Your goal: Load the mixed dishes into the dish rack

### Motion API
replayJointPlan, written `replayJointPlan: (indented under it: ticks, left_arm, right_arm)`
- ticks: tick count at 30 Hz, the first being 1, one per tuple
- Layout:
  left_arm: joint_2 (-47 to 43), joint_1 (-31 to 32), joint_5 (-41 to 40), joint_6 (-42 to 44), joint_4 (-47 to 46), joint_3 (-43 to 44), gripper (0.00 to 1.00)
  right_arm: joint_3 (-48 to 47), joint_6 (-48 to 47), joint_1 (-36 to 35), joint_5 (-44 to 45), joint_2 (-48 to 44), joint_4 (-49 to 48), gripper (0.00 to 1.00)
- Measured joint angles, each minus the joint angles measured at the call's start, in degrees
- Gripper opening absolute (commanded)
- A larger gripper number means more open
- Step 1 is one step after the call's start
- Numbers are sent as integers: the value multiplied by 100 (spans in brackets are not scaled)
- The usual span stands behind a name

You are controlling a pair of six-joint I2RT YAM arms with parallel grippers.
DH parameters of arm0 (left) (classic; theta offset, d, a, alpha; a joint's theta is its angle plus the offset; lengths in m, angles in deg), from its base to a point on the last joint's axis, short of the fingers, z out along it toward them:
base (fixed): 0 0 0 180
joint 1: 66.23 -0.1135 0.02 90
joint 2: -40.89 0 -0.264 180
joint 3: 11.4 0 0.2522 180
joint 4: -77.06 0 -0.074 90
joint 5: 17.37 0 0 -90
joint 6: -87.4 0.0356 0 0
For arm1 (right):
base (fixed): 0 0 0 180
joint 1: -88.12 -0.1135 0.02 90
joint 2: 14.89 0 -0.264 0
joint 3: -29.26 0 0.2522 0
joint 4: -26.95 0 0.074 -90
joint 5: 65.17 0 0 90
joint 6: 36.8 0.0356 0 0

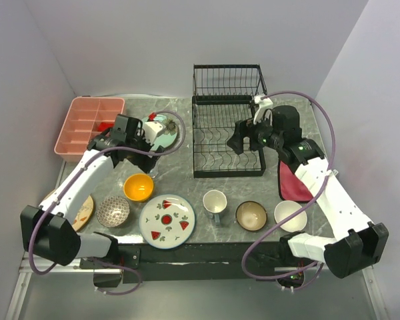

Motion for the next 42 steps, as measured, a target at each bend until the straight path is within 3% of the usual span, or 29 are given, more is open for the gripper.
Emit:
replayJointPlan:
  ticks: [8,14,29,34,42]
  left_arm:
    - [597,118,-90,149,92,216,79]
    - [1543,133,-308,164,216,699,77]
    - [2031,133,-240,131,472,986,54]
    - [2212,133,-109,101,568,1178,52]
    - [2339,243,2,-66,651,1366,56]
  right_arm:
    - [-11,-81,4,13,-9,-111,100]
    - [-20,-160,11,57,-46,-68,100]
    - [28,-348,96,96,-304,-74,100]
    - [31,-415,142,98,-304,-74,100]
    - [184,-415,175,96,-321,-96,100]
